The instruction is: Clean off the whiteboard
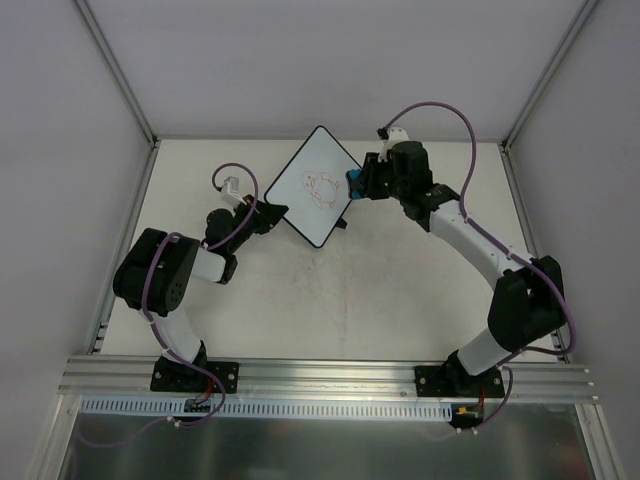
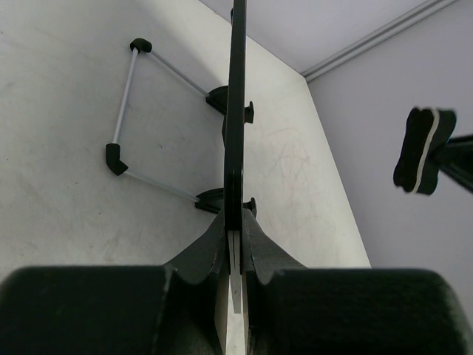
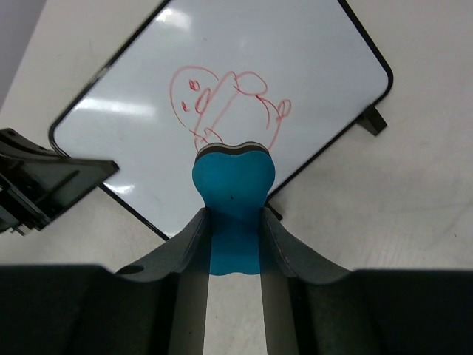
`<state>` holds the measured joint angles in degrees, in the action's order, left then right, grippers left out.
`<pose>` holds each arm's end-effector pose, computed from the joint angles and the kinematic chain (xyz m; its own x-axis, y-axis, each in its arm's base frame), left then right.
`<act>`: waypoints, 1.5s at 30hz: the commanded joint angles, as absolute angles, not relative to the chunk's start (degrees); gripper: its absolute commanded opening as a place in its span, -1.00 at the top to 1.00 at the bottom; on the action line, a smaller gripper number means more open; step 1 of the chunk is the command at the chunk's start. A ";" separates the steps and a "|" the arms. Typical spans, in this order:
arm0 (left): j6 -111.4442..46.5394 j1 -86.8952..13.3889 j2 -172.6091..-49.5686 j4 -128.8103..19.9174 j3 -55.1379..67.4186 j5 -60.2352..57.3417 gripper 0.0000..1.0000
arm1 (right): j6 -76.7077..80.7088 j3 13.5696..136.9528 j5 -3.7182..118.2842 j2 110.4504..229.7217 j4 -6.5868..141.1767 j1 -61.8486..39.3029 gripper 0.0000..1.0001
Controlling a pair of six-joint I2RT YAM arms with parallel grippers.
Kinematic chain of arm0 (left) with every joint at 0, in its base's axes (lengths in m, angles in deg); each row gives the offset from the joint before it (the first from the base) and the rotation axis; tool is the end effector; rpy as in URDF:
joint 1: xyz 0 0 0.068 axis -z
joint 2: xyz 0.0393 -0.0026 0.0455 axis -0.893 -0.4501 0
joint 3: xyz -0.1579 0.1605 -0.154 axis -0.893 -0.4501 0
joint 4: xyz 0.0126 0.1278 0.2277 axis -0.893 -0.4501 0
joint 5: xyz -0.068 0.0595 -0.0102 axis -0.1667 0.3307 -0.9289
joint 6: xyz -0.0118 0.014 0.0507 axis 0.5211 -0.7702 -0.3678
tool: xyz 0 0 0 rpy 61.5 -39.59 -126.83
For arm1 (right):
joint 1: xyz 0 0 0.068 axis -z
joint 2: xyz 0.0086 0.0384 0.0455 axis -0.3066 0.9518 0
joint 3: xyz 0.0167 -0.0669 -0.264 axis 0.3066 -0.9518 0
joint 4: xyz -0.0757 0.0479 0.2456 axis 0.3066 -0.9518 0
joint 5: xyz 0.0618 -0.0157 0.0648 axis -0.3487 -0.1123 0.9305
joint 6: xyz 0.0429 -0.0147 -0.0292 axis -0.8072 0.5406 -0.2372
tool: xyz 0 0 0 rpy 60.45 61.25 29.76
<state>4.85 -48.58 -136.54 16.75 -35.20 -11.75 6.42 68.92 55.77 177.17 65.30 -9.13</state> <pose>0.3041 -0.0913 0.1691 -0.3762 -0.6397 -0.6702 0.4017 0.5392 -0.7402 0.3232 0.1689 0.3150 -0.3483 -0.1308 -0.9282 -0.5256 0.8472 0.0779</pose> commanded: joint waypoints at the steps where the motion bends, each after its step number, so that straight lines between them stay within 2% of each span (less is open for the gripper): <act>1: 4.31 -47.87 -137.11 39.78 -34.83 -13.75 1.00 | 4.95 77.48 60.18 181.10 63.59 -9.57 1.00; 9: 4.22 -47.70 -137.81 39.78 -35.00 -14.19 1.00 | 5.03 94.26 62.56 194.99 59.37 -11.50 1.00; 19: 4.04 -47.78 -137.46 39.78 -35.71 -14.19 1.00 | 5.74 105.88 63.35 206.59 57.87 -13.52 1.00; 45: 2.64 -47.43 -136.58 39.78 -36.23 -14.81 1.00 | 7.23 111.34 57.91 216.36 58.57 -16.60 1.00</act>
